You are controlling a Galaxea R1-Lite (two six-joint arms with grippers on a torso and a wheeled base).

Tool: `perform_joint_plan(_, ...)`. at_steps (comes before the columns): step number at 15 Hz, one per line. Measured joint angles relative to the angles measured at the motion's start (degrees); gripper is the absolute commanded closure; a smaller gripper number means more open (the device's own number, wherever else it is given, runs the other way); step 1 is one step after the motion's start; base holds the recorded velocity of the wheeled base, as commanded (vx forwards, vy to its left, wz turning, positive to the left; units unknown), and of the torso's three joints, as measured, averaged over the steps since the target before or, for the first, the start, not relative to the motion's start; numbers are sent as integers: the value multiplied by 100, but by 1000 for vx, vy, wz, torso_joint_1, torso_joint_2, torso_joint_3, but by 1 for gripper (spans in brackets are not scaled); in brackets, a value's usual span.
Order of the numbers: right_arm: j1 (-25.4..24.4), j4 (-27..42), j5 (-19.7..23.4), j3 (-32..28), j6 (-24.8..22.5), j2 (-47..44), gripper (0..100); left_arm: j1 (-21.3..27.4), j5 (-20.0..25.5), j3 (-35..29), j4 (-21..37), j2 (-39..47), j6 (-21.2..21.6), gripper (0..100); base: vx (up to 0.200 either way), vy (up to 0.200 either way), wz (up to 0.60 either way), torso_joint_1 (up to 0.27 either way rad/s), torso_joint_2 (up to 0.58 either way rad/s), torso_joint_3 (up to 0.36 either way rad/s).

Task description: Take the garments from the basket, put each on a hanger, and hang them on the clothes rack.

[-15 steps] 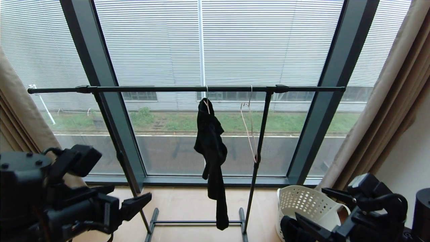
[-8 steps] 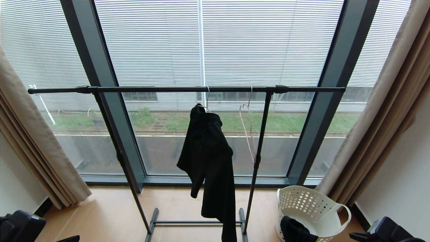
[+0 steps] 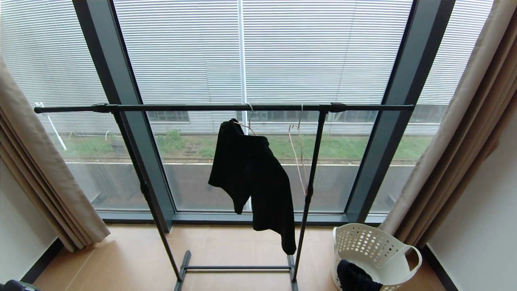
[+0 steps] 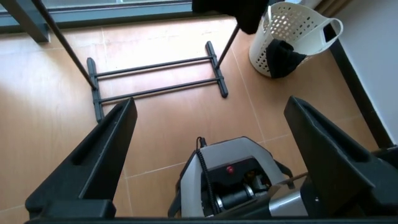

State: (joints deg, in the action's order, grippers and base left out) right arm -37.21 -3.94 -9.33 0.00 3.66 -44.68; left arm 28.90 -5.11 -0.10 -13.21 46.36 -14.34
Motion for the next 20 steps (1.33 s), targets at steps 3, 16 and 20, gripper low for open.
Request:
perform_joint_plan(3, 127, 20, -167, 0, 37, 122, 0, 12, -318, 5, 451, -295, 68, 0, 0, 0, 0, 0, 0, 0)
perform_joint_plan(16, 2750, 38, -154, 0, -43, 1787, 0, -2029, -417, -69, 1584, -2738, 1365, 0, 0, 0, 0, 0, 0, 0)
perform_joint_plan(20, 3412, 57, -44, 0, -249, 2525, 0, -2315, -389, -102, 1666, -3700, 1412, 0, 0, 0, 0, 0, 0, 0)
